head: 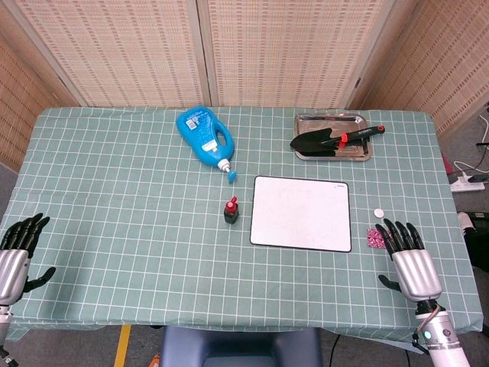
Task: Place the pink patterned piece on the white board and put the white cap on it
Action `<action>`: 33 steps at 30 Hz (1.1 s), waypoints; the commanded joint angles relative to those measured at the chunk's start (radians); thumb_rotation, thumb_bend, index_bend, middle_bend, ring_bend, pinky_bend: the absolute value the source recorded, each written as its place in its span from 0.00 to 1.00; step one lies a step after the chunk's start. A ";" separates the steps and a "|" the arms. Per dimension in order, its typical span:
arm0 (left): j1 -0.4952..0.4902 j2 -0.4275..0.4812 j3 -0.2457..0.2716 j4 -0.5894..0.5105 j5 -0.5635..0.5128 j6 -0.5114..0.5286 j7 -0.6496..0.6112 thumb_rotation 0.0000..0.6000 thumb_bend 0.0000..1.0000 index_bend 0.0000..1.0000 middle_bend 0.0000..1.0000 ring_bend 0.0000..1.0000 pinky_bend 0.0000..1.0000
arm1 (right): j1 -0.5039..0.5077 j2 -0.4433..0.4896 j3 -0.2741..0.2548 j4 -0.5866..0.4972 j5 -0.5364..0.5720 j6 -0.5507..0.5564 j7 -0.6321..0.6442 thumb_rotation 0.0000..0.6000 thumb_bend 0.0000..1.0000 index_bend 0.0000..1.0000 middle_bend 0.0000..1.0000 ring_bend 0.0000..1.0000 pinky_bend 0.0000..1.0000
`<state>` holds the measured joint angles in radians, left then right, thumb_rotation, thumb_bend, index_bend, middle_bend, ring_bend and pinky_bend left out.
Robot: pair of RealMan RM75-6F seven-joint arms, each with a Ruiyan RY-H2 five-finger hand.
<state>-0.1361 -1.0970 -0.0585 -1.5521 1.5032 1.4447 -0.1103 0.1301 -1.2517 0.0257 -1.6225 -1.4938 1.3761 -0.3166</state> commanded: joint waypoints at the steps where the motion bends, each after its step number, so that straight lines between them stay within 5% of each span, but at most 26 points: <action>1: -0.005 0.005 0.009 -0.005 0.013 -0.008 0.001 1.00 0.18 0.00 0.00 0.00 0.00 | 0.003 -0.005 -0.004 0.008 0.004 -0.010 -0.011 1.00 0.05 0.00 0.00 0.00 0.00; 33: -0.015 -0.002 0.028 0.006 0.042 -0.006 -0.016 1.00 0.18 0.00 0.00 0.00 0.00 | -0.003 0.004 0.018 0.012 0.039 0.020 -0.064 1.00 0.10 0.00 0.00 0.00 0.00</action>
<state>-0.1508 -1.0987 -0.0308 -1.5457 1.5455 1.4388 -0.1271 0.1277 -1.2468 0.0433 -1.6121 -1.4558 1.3951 -0.3782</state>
